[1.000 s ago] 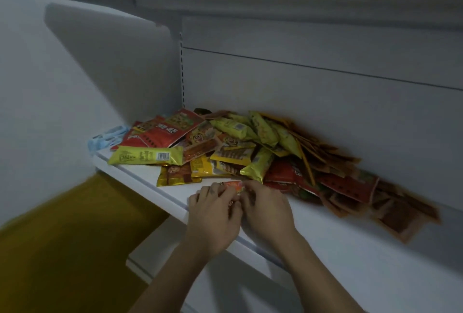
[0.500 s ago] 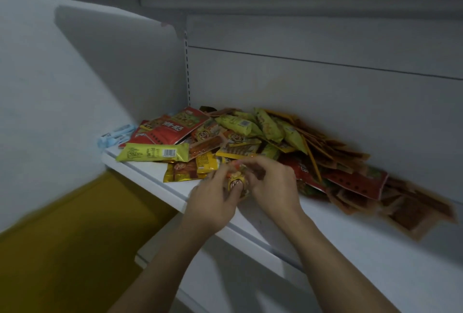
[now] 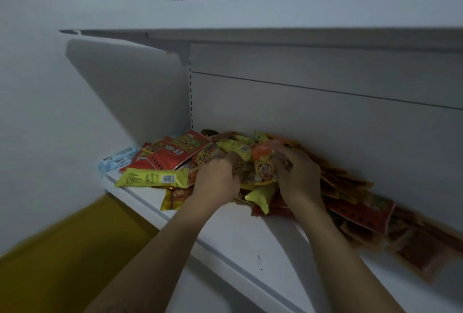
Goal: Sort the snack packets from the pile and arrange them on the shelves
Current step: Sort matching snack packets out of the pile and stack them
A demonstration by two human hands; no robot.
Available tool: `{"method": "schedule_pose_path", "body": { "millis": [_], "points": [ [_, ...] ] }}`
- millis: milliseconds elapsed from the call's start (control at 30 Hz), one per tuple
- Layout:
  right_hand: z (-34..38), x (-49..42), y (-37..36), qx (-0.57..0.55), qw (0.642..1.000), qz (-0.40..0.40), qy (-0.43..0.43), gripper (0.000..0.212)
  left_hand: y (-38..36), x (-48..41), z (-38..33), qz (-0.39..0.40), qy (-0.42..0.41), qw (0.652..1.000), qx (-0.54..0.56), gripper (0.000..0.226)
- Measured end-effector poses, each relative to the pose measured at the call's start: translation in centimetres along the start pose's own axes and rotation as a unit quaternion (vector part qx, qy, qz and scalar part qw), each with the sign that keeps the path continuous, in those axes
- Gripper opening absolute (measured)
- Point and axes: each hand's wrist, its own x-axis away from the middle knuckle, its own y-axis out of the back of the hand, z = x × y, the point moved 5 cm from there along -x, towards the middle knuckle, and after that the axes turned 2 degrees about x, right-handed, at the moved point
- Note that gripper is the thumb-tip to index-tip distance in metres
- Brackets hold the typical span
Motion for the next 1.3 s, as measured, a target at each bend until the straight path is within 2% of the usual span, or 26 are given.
{"method": "schedule_pose_path", "body": {
  "millis": [67,167,233,300,367,500,533,600,700,833,933,1100,1200,1300],
  "points": [
    [-0.6,0.5,0.1,0.003,0.999,-0.030,0.016,0.027,-0.7,-1.1,0.5,-0.004,-0.028,0.998,-0.062,0.035],
    [-1.1,0.8,0.2,0.012,0.997,-0.066,0.038,0.026,-2.7,-2.8,1.6,-0.009,-0.042,0.996,-0.081,0.023],
    [-1.4,1.2,0.0,0.022,0.994,-0.084,0.060,0.026,-3.8,-3.8,1.7,0.018,-0.007,0.995,-0.102,0.020],
    [-1.6,1.7,-0.4,0.025,0.993,-0.089,0.073,0.026,-4.7,-4.7,1.9,0.076,0.019,0.988,-0.133,0.022],
    [-1.7,1.7,-0.8,0.013,0.994,-0.080,0.067,0.025,-5.1,-5.5,1.7,0.099,0.022,0.983,-0.150,0.022],
    [-1.7,1.8,-0.9,-0.007,0.996,-0.070,0.060,0.023,-5.1,-5.5,0.8,0.094,-0.006,0.979,-0.179,0.019],
    [-1.7,1.9,-0.9,-0.007,0.996,-0.072,0.060,0.023,-4.6,-5.2,0.5,0.087,-0.010,0.979,-0.182,0.018],
    [-1.7,2.1,-0.8,-0.016,0.996,-0.071,0.050,0.022,-3.1,-4.3,0.0,0.018,-0.067,0.983,-0.173,0.014],
    [-1.8,2.0,-0.8,-0.024,0.998,-0.053,0.024,0.023,-1.0,-2.7,0.4,-0.044,-0.101,0.985,-0.132,0.025],
    [-1.9,1.9,-0.7,-0.040,0.998,-0.038,-0.006,0.025,1.7,-0.2,-0.2,-0.079,-0.078,0.985,-0.129,0.017],
    [-1.8,1.9,-0.1,-0.081,0.995,-0.058,-0.027,0.024,3.3,2.2,-0.1,-0.113,-0.111,0.981,-0.117,0.014],
    [-0.1,2.2,0.2,-0.219,0.968,-0.088,-0.084,0.021,4.1,5.0,1.3,-0.153,-0.132,0.975,-0.089,0.017],
    [0.7,2.1,-0.5,-0.269,0.952,-0.059,-0.133,0.030,4.3,6.3,1.7,-0.157,-0.135,0.976,-0.073,0.026],
    [1.6,2.1,-1.8,-0.307,0.937,-0.012,-0.168,0.025,4.6,6.6,2.1,-0.169,-0.133,0.976,-0.040,0.021]
  ]
}}
